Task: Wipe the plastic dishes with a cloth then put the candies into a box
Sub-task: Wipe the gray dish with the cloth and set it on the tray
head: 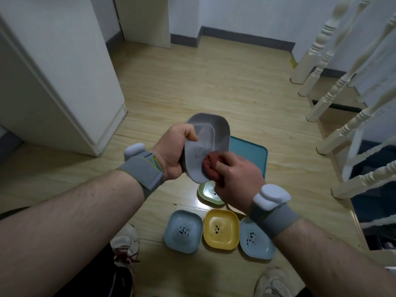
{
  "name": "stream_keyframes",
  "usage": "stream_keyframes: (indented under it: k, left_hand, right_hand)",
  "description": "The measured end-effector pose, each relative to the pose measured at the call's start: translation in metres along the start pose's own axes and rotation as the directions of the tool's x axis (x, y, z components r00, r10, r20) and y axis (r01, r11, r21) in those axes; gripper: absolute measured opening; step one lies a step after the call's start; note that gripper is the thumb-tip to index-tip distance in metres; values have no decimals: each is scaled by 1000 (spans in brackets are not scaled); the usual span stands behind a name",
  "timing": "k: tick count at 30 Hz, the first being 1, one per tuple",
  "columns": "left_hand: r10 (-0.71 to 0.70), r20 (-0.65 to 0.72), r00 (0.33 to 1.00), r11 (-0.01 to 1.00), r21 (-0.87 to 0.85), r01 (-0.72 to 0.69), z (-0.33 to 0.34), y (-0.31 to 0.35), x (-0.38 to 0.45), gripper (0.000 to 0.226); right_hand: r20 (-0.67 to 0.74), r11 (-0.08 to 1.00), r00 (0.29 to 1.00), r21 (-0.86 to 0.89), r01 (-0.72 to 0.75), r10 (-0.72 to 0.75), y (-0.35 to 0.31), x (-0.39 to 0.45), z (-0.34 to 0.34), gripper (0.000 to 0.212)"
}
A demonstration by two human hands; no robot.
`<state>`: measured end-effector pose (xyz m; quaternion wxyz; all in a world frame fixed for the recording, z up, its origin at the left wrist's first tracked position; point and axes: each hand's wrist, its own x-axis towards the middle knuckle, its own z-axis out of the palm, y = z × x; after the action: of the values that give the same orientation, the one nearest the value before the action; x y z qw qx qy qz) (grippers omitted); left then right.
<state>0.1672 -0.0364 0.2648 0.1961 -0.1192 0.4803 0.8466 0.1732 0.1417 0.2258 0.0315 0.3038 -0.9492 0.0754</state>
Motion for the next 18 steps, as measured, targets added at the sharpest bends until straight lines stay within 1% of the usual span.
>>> stream_keyframes:
  k: [2, 3, 4, 6, 7, 8, 9, 10, 11, 12, 13, 14, 15, 16, 17, 18]
  left_hand:
    - [-17, 6, 1000, 1000, -3, 17, 0, 2, 1, 80]
    - [-32, 13, 999, 999, -12, 32, 1, 3, 0, 81]
    - [-51, 2, 999, 999, 2, 51, 0, 4, -1, 79]
    - [-54, 5, 999, 997, 50, 54, -1, 7, -2, 68]
    - [-37, 12, 999, 996, 85, 36, 1, 9, -3, 62]
    - [7, 15, 1000, 991, 136, -9, 2, 10, -5, 58]
    - [80, 41, 996, 976, 199, -87, 6, 9, -5, 56]
    - [182, 58, 982, 943, 272, -191, 11, 6, -5, 60]
    - [280, 62, 958, 903, 323, -285, 15, 0, -4, 71]
    - [348, 61, 936, 879, 326, -348, 18, -7, -3, 79]
    - [382, 56, 923, 882, 276, -382, 21, -11, -3, 79]
    - [380, 43, 924, 907, 177, -382, 23, -13, -5, 71]
    - [342, 35, 939, 938, 47, -344, 26, -9, -10, 59]
    - [281, 41, 959, 958, -76, -278, 25, -7, -11, 51]
    - [228, 53, 972, 965, -143, -218, 23, -5, -13, 49]
    - [208, 31, 978, 969, -142, -202, 20, -5, -12, 49]
  right_hand:
    - [-17, 999, 1000, -41, -12, 11, -6, -1, 2, 32]
    - [-40, 999, 999, -39, -5, 4, -12, -2, 1, 32]
    - [-56, 1000, 998, -11, 9, -9, -19, -3, 0, 27]
    - [-86, 998, 996, 48, 42, -37, -25, -4, -4, 17]
    - [-114, 996, 993, 80, 32, -23, -24, -2, -9, 16]
    - [-139, 991, 990, 137, 0, 19, -24, 2, -16, 17]
    - [-162, 980, 985, 198, -33, 66, -24, 6, -25, 18]
    - [-168, 962, 980, 266, -57, 104, -26, 11, -35, 18]
    - [-183, 942, 975, 329, -63, 129, -29, 15, -43, 17]
    - [-221, 930, 967, 365, -38, 126, -34, 18, -50, 17]
    - [-253, 923, 961, 384, -3, 109, -39, 18, -54, 19]
    - [-263, 920, 961, 392, 30, 81, -43, 17, -55, 22]
    - [-257, 924, 966, 376, 66, 36, -43, 14, -53, 23]
    - [-236, 939, 971, 327, 103, -25, -41, 11, -49, 25]
    - [-208, 958, 975, 254, 132, -79, -36, 8, -43, 28]
    - [-178, 973, 978, 180, 142, -109, -28, 6, -37, 30]
